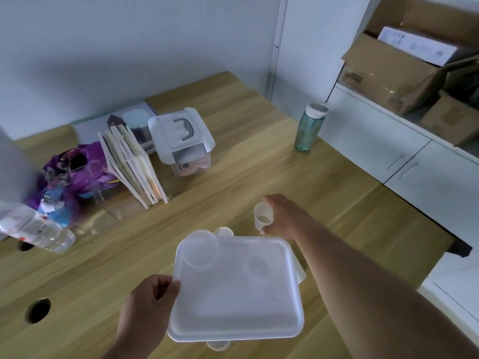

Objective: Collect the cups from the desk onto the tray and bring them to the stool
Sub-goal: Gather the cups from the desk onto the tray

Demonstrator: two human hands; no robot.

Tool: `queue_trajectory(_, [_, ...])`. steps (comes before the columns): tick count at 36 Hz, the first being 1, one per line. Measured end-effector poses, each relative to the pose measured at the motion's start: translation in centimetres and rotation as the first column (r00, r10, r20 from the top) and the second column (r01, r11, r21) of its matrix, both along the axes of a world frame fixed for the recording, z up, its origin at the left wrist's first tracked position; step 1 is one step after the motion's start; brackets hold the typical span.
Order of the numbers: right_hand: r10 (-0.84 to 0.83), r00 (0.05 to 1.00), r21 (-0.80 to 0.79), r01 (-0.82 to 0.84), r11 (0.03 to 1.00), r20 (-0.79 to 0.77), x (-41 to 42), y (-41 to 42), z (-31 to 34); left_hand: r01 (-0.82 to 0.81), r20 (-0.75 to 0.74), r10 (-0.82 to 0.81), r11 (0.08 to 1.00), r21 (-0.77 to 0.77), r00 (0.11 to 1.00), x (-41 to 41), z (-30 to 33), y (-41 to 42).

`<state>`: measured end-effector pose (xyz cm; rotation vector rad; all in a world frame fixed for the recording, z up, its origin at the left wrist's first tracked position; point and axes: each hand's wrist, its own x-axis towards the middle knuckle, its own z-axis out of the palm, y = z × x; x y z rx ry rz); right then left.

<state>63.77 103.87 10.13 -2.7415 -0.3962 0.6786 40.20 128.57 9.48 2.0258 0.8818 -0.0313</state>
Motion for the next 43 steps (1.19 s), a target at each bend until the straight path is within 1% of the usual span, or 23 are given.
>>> queue_trajectory(5, [0.002,1.0,-0.014,-0.002,1.0,-0.004,0.1,0.1,-1.0,0.001,-0.013,-0.001,1.0,-0.005,1.0,0.1,-0.5,0.0])
queue_trajectory(10, [-0.046,0.996,-0.004,0.047,0.999,0.071,0.1,0.0,-0.9,-0.001,-0.011,0.001,1.0,0.001,1.0,0.1,0.0,-0.1])
queue_trajectory(14, [-0.056,0.998,-0.036,0.057,0.998,0.022,-0.2,-0.1,-0.7,0.011,-0.016,-0.011,1.0,-0.009,1.0,0.0,0.3,0.0])
queue_trajectory(17, [-0.031,1.0,-0.011,0.031,0.999,-0.003,0.0,-0.2,-0.7,0.015,-0.017,-0.015,1.0,-0.006,1.0,0.0,0.5,0.0])
queue_trajectory(21, [0.049,0.999,0.046,-0.05,0.998,0.014,0.4,0.5,-0.7,0.005,-0.02,-0.005,1.0,-0.011,1.0,-0.1,0.6,-0.1])
queue_trajectory(27, [0.094,0.993,0.004,-0.094,0.996,0.071,0.9,2.0,-1.7,0.008,-0.025,-0.008,1.0,-0.018,1.0,-0.5,0.3,-0.4])
queue_trajectory(30, [0.086,0.991,0.018,-0.088,0.996,0.103,0.9,2.0,-1.6,-0.002,-0.023,0.001,1.0,-0.029,1.0,-0.5,0.2,-0.5])
queue_trajectory(34, [0.005,0.981,0.11,-0.027,0.994,0.194,0.2,1.9,0.9,-0.015,-0.016,0.014,0.999,-0.043,1.0,-0.6,0.7,-0.8])
queue_trajectory(37, [-0.054,0.941,0.227,-0.024,0.973,0.333,-1.7,1.7,4.9,-0.013,-0.015,0.013,0.998,-0.057,1.0,-0.6,1.3,-1.1])
queue_trajectory(40, [-0.068,0.91,0.4,-0.112,0.909,0.409,-4.9,1.7,9.8,-0.006,-0.006,0.005,0.998,-0.067,1.0,-0.6,1.9,-1.4])
queue_trajectory(42, [-0.017,0.917,0.473,-0.189,0.861,0.398,-7.5,2.0,13.1,0.001,0.015,0.0,0.998,-0.067,1.0,-0.7,2.6,-1.7])
queue_trajectory(43, [0.032,0.921,0.482,-0.232,0.845,0.388,-8.6,2.2,14.4,0.004,0.022,-0.003,0.998,-0.068,1.0,-0.8,2.9,-1.9])
